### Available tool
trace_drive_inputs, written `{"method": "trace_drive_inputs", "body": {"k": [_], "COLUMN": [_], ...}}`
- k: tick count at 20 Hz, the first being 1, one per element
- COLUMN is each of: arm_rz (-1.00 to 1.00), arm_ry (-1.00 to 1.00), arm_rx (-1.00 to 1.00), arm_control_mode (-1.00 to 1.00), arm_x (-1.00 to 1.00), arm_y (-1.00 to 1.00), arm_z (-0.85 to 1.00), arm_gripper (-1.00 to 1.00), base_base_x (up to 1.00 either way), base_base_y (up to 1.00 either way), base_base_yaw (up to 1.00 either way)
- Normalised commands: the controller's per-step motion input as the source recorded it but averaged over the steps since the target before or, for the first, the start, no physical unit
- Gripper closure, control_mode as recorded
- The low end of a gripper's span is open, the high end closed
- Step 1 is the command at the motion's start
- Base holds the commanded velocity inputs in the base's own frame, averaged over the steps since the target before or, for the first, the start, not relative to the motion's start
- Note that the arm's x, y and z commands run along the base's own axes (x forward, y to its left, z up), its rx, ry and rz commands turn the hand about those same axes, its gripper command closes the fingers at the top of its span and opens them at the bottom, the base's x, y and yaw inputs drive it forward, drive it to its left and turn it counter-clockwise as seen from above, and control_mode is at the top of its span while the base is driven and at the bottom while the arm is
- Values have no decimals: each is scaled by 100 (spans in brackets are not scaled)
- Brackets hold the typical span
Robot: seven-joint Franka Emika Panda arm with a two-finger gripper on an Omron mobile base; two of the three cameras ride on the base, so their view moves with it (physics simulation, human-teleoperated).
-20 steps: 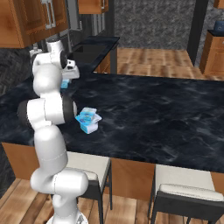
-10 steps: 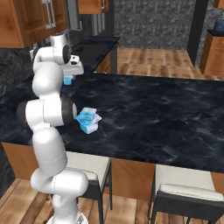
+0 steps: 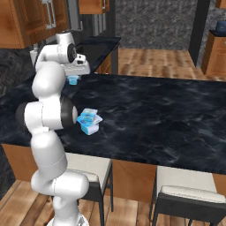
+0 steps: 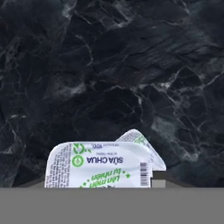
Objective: Stack the yogurt containers by placing the smaller containers on top of the larger containers.
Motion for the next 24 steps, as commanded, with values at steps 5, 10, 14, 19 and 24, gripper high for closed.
{"method": "trace_drive_inputs", "body": {"k": [5, 10, 14, 19, 24], "arm_rz": [-2, -1, 0, 0, 0], "arm_ry": [0, 0, 0, 0, 0], "arm_rx": [-1, 0, 0, 0, 0], "arm_control_mode": [-100, -100, -100, -100, -100], "arm_x": [-12, -14, -11, -16, -23], "arm_y": [-29, -25, -16, -13, -8], "arm_z": [0, 0, 0, 0, 0], "arm_gripper": [100, 100, 100, 100, 100], "base_base_x": [0, 0, 0, 0, 0], "base_base_y": [0, 0, 0, 0, 0], "base_base_yaw": [0, 0, 0, 0, 0]}}
